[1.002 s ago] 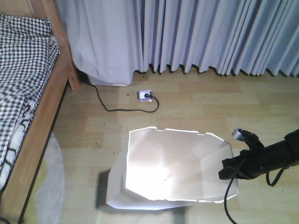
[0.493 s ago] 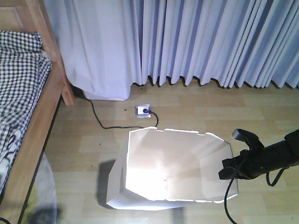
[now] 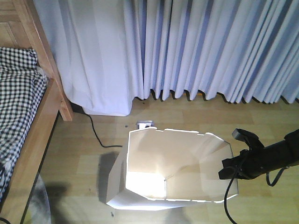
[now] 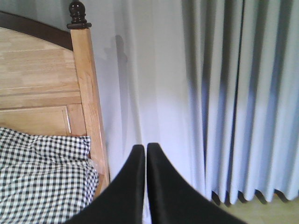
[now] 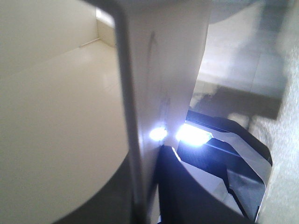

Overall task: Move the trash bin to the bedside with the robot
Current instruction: 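Carry the bin toward the curtains beside the bed head, then bring the bin close to the bed post and lower it to the floor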

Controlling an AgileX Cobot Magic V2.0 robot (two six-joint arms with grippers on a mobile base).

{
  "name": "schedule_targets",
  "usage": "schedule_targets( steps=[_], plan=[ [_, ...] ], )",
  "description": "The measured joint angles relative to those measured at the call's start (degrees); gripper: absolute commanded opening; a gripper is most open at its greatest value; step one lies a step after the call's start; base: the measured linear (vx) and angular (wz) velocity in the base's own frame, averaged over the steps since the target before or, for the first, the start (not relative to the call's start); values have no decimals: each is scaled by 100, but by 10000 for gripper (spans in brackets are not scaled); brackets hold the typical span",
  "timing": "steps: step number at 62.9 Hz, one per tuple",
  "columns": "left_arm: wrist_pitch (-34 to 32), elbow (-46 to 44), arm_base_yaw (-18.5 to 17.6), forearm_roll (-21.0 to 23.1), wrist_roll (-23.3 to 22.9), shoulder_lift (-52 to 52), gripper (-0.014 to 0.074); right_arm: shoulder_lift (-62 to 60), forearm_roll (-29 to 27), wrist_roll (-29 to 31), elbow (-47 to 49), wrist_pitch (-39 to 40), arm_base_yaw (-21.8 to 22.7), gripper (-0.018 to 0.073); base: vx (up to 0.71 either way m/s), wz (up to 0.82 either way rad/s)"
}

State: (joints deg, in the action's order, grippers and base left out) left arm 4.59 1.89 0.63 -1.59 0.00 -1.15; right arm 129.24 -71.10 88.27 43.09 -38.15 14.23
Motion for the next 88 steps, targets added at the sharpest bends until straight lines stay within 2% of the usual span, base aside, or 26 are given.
schedule_targets(
  steps=[88],
  plan=[
    [0,0,0,0,0,0,-6,0,0,0,0,-1,0,-5,21,-1]
  ],
)
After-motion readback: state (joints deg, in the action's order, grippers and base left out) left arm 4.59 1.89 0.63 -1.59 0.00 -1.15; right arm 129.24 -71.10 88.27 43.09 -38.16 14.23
